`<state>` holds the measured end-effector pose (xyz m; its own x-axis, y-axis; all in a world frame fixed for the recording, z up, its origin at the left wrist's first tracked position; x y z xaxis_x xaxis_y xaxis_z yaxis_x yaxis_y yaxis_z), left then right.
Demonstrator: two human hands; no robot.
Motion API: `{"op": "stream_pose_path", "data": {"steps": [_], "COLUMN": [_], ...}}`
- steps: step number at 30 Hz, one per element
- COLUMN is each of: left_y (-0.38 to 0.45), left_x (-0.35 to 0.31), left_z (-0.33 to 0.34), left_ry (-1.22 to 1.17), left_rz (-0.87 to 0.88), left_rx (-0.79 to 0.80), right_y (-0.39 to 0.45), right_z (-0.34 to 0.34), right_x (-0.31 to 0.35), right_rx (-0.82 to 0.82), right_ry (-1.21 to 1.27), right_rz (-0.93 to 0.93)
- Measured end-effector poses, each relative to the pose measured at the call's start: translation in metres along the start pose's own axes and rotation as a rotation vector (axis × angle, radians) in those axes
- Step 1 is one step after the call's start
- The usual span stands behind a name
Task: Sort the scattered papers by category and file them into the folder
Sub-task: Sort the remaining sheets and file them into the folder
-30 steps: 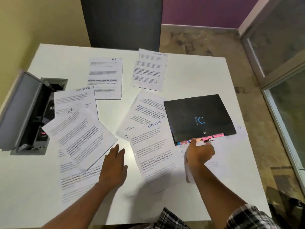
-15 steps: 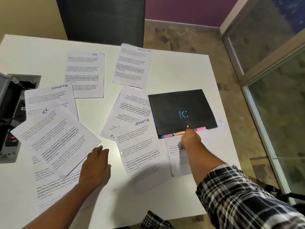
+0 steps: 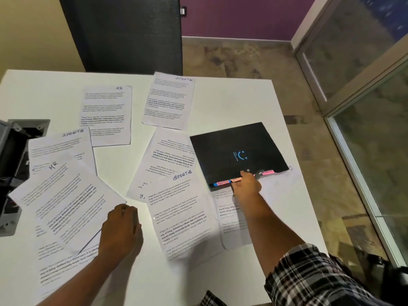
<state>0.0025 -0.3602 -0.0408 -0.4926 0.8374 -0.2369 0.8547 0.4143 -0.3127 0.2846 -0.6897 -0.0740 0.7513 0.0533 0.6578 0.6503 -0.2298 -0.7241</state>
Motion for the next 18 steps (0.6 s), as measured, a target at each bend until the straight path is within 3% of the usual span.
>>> {"op": "stream_pose_path", "data": {"steps": [5, 10, 16, 18], "left_y": [0.007, 0.014, 0.019, 0.017], "left_x": [-0.016, -0.035, -0.030, -0.031], "left_z": [-0.009, -0.026, -0.011, -0.008], "left_ry": [-0.041, -0.074, -0.028, -0.026], "left_rz": [0.043, 0.109, 0.079, 0.064], "left_rx": [-0.092, -0.175, -0.156, -0.149], "right_y": [-0.009, 0.010, 0.064, 0.106], "right_z": [-0.017, -0.013, 0.023, 0.043], "right_x": [0.025, 0.081, 0.156, 0.170], "right_rx": [-0.151, -0.016, 0.060, 0.144], "right_ry": [0.222, 0.476, 0.509, 0.290], "right_rz": [0.097, 0.013, 0.001, -0.103]}}
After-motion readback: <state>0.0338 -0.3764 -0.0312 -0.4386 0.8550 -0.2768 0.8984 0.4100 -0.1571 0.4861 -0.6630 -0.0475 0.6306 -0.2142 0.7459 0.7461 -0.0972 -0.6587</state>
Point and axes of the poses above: each hand's wrist, its own y-axis towards the middle knuckle, its own z-axis out of the palm, x = y × z, the point moved 10 cm from there along y, towards the middle knuckle, and after that the axes turned 5 degrees about z, right-handed, at the moved point
